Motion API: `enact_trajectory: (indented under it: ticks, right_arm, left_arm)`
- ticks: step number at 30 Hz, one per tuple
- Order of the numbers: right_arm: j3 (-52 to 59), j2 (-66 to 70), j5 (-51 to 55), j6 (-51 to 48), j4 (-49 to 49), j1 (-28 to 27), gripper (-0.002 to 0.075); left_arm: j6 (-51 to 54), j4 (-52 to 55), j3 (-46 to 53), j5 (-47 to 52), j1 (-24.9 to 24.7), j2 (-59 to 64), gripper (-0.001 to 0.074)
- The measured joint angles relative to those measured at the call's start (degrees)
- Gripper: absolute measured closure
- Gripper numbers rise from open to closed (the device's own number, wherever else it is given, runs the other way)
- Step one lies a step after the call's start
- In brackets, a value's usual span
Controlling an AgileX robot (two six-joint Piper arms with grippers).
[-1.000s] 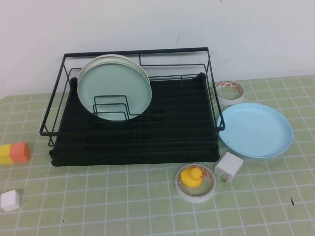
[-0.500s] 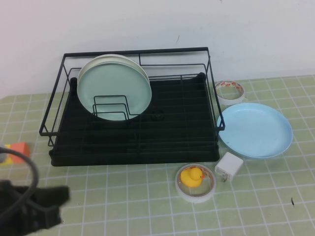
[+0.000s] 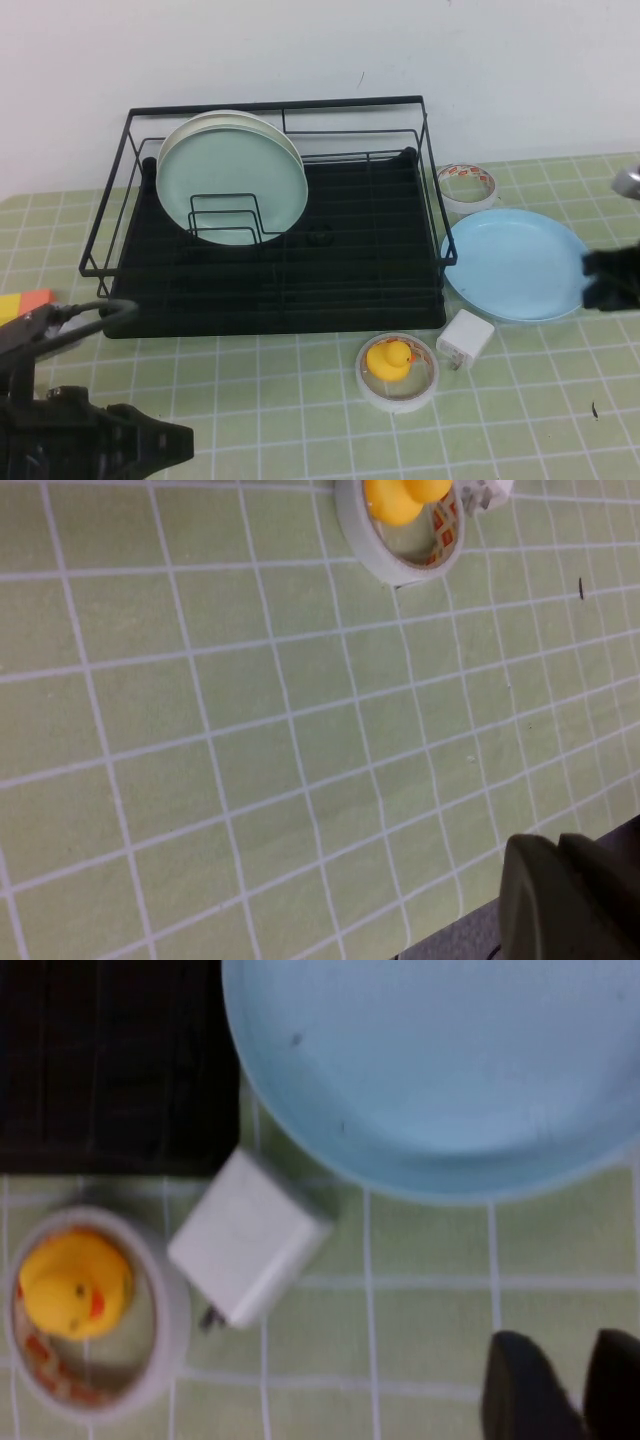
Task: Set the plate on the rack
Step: Pick up the plate from the table
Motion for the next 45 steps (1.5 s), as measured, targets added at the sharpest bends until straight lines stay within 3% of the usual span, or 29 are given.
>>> enact_trajectory:
  ticks: [4, 7, 15, 26, 31, 39, 45]
  right_arm:
    - [-9.35, 8.80, 1.44, 2.95, 0.00, 0.00, 0.0443]
    - [-15.76, 14.00, 1.54, 5.87, -0.46, -0.28, 0.0402]
    - [-28.37, 22.39, 8.60, 19.81, -13.32, -2.66, 0.0387]
    - [-29.77, 28.16, 9.06, 21.25, -11.62, -2.04, 0.0388]
    - [-29.77, 29.22, 6.93, 21.25, -11.35, -1.82, 0.0451]
    - [-30.56, 30.28, 6.08, 21.42, -10.54, -1.71, 0.0676]
    - [-36.15, 29.61, 11.82, 21.54, -13.91, -3.03, 0.0715]
  left_arm:
    - [0.00, -0.78, 0.00, -0.25, 0.00, 0.12, 0.0738]
    - [0.00, -0.90, 0.00, -0.51, 0.00, 0.12, 0.0737]
    - [-0.07, -1.03, -0.03, -0.84, 0.00, 0.12, 0.0737]
    - [-0.12, -3.96, -0.03, -0.05, 0.00, 0.12, 0.0738]
    - [-0.23, -4.33, -0.03, -0.05, 0.00, 0.12, 0.0738]
    - [-0.23, -6.59, -0.03, -0.05, 0.00, 0.12, 0.0738]
    - [-0.23, -7.11, -0.03, 1.02, 0.00, 0.12, 0.0738]
